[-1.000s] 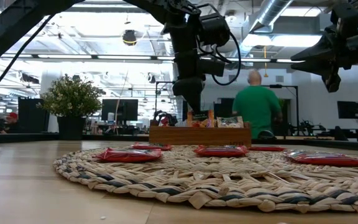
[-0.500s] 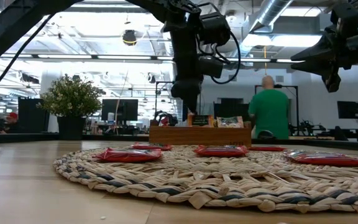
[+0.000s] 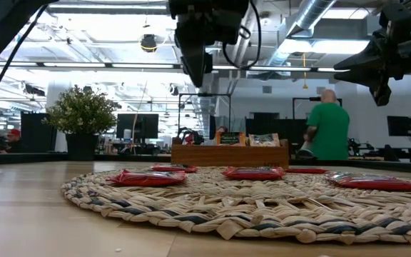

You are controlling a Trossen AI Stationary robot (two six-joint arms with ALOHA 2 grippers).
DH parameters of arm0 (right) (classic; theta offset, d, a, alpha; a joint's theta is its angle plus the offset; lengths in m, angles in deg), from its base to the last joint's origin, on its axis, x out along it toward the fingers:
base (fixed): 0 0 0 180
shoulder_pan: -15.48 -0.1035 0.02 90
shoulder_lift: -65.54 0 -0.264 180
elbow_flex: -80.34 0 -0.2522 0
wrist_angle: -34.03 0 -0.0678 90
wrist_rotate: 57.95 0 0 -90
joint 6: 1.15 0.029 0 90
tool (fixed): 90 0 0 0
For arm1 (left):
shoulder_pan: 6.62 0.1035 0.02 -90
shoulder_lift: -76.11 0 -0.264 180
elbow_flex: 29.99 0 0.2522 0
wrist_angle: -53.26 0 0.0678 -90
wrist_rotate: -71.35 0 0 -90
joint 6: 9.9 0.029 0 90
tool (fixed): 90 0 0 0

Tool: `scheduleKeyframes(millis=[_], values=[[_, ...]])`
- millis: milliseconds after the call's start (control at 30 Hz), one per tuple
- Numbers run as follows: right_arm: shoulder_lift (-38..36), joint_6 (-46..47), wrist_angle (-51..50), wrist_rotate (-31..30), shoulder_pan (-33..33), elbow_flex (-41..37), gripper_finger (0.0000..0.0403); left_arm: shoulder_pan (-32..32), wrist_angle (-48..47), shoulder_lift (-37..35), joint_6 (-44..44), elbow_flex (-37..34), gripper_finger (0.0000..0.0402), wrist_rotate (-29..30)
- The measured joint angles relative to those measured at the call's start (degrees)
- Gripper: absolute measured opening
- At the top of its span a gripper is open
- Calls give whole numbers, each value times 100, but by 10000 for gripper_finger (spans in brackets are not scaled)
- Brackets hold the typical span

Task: Pick & Place Tea
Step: Put the red tea bag into the left section of the wooden organizer

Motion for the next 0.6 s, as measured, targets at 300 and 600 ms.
scheduleKeyframes(millis=[300,600], values=[[2,0,-2,2,0,0,87,0,511,39,-248,-933,136,15],[2,0,-7,4,0,0,87,-275,1299,35,-539,-1942,136,1110]])
